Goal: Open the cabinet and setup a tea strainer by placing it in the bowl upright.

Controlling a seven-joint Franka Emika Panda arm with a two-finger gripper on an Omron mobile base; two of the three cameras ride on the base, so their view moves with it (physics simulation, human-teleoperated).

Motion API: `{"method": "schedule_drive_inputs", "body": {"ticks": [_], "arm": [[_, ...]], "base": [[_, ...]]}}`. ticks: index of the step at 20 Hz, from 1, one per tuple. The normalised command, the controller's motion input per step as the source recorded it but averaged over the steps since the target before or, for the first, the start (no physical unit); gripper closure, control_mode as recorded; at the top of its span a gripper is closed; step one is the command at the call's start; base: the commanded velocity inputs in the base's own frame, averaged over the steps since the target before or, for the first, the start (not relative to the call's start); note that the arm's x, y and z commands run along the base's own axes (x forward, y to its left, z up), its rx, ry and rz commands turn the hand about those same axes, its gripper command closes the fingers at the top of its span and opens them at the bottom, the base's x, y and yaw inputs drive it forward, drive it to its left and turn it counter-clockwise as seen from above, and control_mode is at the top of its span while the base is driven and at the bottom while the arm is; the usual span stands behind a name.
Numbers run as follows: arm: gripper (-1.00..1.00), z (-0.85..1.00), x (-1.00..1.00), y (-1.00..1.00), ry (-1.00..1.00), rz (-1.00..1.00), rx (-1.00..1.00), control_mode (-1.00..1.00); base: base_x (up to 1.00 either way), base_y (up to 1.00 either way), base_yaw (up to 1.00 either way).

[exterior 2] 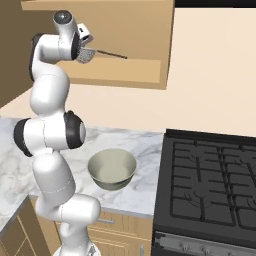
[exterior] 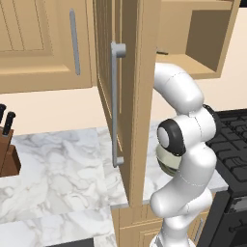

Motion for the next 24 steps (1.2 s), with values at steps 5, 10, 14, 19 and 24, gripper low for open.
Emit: {"method": "schedule_drive_inputs", "body": {"ticks": [5, 10, 14, 19, 24], "arm": [[1.0, -0.11, 0.0, 0.15, 0.03, 0.01, 0.01, -1.0], [1.0, 0.0, 0.0, 0.11, -0.02, 0.0, 0.0, -1.0], [1.0, -0.01, 0.0, 0.02, -0.15, -0.03, 0.02, -1.0], [1.0, 0.0, 0.0, 0.0, -0.24, -0.09, 0.1, -1.0], [1.0, 0.0, -0.03, -0.06, -0.2, -0.09, 0.2, -1.0]], "base": [[0.0, 0.0, 0.0], [0.0, 0.0, 0.0], [0.0, 0.0, 0.0], [0.0, 0.0, 0.0], [0.0, 0.0, 0.0]]}}
